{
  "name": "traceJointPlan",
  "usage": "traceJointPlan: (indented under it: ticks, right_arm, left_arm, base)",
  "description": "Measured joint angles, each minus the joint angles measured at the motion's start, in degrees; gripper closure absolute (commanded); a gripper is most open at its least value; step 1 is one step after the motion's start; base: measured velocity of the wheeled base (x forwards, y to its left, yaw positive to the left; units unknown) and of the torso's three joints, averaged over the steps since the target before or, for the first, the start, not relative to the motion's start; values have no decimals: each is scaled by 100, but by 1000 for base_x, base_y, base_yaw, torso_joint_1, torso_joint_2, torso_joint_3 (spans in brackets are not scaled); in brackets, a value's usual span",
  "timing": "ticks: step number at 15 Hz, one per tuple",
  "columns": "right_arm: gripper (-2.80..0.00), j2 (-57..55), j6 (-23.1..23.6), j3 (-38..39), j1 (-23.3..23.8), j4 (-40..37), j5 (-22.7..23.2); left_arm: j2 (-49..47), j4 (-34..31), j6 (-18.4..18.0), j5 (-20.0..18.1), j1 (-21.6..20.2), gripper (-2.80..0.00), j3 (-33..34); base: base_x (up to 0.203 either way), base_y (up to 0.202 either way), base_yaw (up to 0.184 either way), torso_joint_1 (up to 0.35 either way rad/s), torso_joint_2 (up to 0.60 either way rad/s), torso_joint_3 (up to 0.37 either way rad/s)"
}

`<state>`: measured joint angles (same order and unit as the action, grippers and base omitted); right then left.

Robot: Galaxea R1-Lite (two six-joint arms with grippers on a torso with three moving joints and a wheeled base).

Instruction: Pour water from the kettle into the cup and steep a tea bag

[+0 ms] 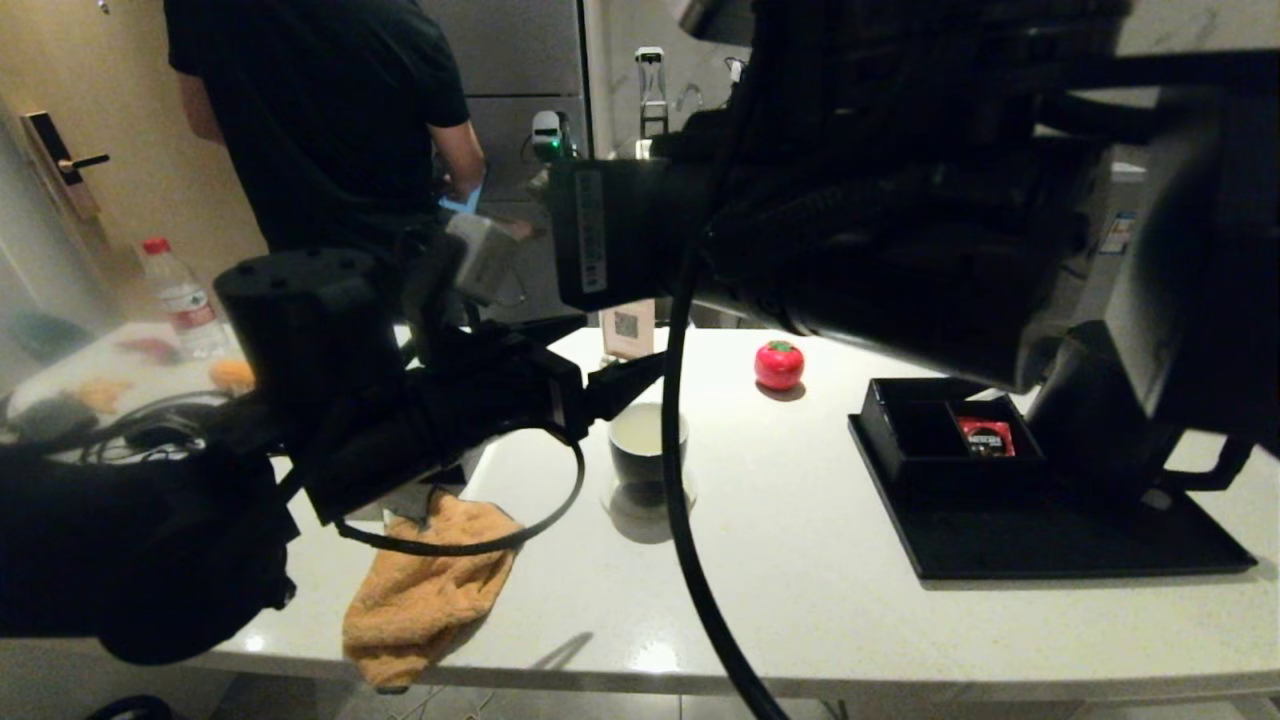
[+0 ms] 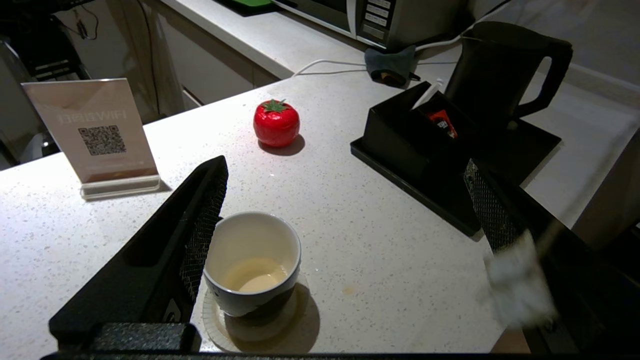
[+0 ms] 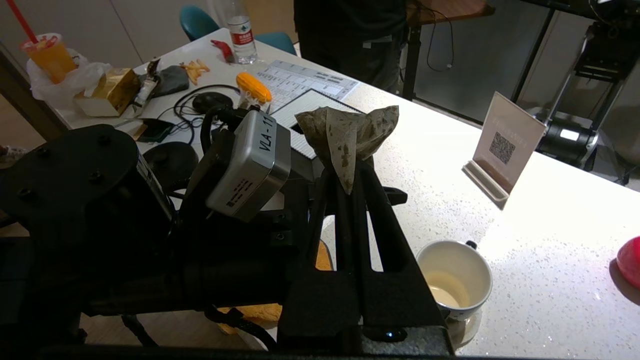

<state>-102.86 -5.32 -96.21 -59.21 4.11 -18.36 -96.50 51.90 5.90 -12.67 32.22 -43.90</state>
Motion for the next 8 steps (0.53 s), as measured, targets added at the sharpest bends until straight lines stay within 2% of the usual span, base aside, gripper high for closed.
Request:
traceJointPlan:
  ticks: [8]
  right_arm:
    - [0, -11, -5, 43, -11, 0, 1]
  left_arm:
    - [-123, 151, 15, -1, 5, -280, 0]
  base:
    - [0, 0, 0, 0, 0, 0]
